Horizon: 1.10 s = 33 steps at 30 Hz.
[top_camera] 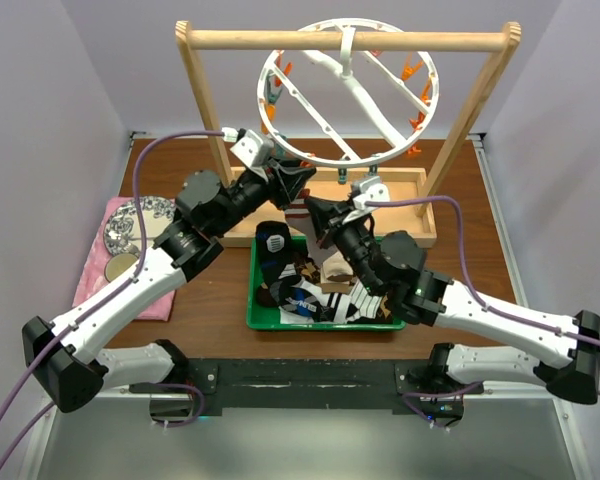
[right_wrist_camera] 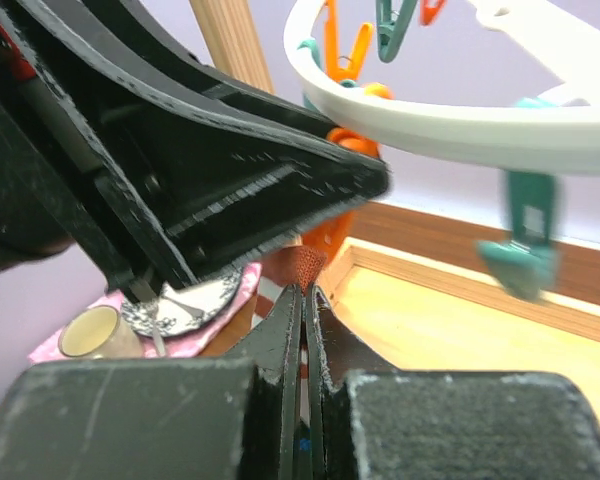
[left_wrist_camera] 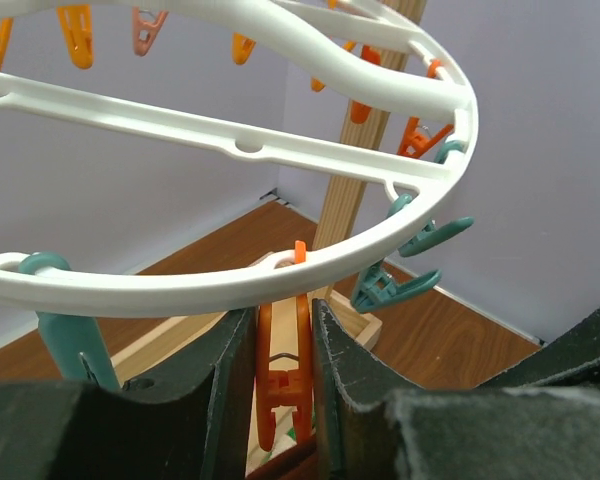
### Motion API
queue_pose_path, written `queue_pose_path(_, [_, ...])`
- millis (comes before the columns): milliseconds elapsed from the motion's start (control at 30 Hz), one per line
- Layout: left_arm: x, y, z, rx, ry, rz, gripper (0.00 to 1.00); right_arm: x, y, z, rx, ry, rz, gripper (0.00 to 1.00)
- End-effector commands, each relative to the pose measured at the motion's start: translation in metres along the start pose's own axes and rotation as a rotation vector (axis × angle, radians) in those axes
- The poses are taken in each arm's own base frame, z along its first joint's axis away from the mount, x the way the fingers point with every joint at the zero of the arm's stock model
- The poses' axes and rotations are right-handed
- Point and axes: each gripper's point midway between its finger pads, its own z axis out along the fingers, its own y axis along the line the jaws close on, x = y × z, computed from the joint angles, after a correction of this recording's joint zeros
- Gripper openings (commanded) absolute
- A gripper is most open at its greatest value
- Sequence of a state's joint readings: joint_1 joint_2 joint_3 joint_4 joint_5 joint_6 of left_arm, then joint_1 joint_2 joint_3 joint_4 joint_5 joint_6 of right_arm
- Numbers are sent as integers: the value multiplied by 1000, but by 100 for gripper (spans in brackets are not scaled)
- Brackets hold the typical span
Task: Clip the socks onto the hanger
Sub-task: Clamp the sock onto the hanger.
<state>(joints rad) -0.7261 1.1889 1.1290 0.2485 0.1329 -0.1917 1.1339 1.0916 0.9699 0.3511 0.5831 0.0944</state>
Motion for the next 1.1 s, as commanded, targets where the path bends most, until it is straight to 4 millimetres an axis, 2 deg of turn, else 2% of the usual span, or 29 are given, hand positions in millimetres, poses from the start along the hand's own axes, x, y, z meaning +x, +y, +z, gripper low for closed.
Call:
queue_pose_path(0, [-12,-18,-12,127,-10,-51,0,-3,-1,-18,-44,-20,78,0])
queue_pose_path(33, [-14,-18,-14,146,-7,-72,0,5,-2,-22,-59,-12,97,0])
queue_pose_path(167, [-17,-22,-14,193,22,-136,0,3,-5,-30,-139,-20,164,0])
queue_pose_path(233, [-21,-31,-15,248,41,-183,0,-3,3,-34,-215,-39,201,0])
queue_pose_path(367, [-20,-42,-13,351,95,-302,0,-19,2,-33,-279,-102,244,0])
queue_pose_path(400, [-24,-51,-17,401,104,-341,0,-27,4,-34,-304,-132,256,0])
queue_pose_path(600, [-24,-61,-21,489,143,-457,0,-42,10,-35,-405,-210,323,0])
queue_pose_path(833, [-27,-67,-21,537,144,-486,0,-41,14,-41,-474,-228,361,0])
queue_pose_path(1067, [-31,-71,-23,573,142,-498,0,-38,7,-42,-462,-228,359,0])
